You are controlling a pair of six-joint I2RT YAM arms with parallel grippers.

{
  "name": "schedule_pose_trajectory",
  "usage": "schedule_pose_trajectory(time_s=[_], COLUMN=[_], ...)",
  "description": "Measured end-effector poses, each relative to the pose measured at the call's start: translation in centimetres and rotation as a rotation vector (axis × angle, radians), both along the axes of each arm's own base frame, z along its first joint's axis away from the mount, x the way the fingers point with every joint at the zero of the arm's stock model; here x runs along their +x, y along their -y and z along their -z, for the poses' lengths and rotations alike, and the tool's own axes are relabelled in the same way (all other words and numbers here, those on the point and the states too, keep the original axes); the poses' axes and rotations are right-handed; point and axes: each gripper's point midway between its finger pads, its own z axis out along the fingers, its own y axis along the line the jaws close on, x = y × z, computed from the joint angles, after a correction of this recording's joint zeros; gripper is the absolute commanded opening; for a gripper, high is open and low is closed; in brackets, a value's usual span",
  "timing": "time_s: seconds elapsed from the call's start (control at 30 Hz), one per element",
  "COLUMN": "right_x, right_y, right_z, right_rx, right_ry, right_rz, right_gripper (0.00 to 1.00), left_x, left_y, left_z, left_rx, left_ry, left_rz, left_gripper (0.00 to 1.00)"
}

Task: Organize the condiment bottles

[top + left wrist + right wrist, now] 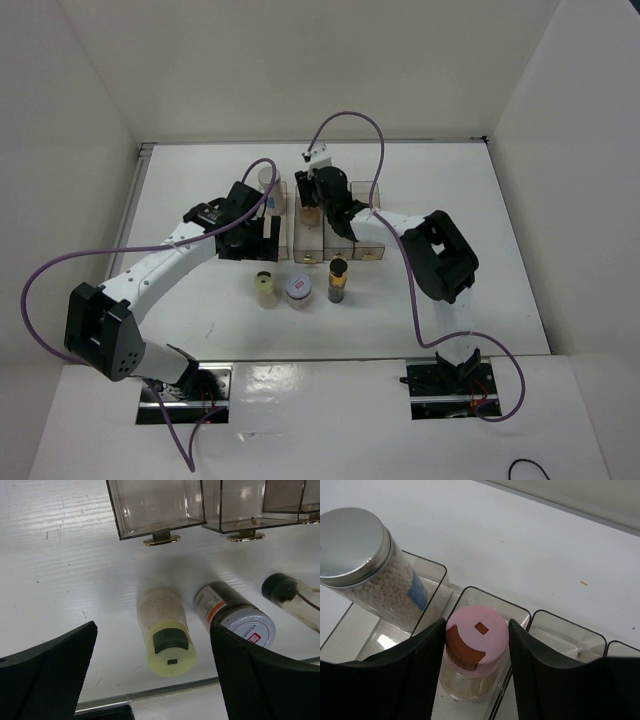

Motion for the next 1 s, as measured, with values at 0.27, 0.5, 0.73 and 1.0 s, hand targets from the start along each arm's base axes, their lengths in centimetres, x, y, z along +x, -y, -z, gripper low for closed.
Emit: schedule_pose_trajectory(time_s=[0.27, 0.5, 0.73, 1.0], right_x=[0.1, 0.0, -1.2, -2.6], right_y=[0.5, 0.4, 0.3, 2.4], right_z=[0.2, 0.1, 0.9, -4.9], right_rx=[-0.011, -0.024, -0.028, 0.060], right_ry=[0.049, 0.070, 0.047, 0.088], right_rz=[0.011, 0.016, 0.025, 0.095], right_gripper=[0.37, 0.75, 0.99, 0.99], left_x=[-0.1, 0.0, 0.0, -0.2], left_y=[0.0, 0.1, 0.1, 0.3], left_z=[0.4, 0.3, 0.1, -0.8], left_rx=[-0.001, -0.003, -0.008, -0.034], left_ry=[-0.005, -0.001, 0.009, 0.030], left_rz=[0.002, 0.002, 0.002, 0.010], left_gripper=[1.00, 1.00, 1.00, 1.00])
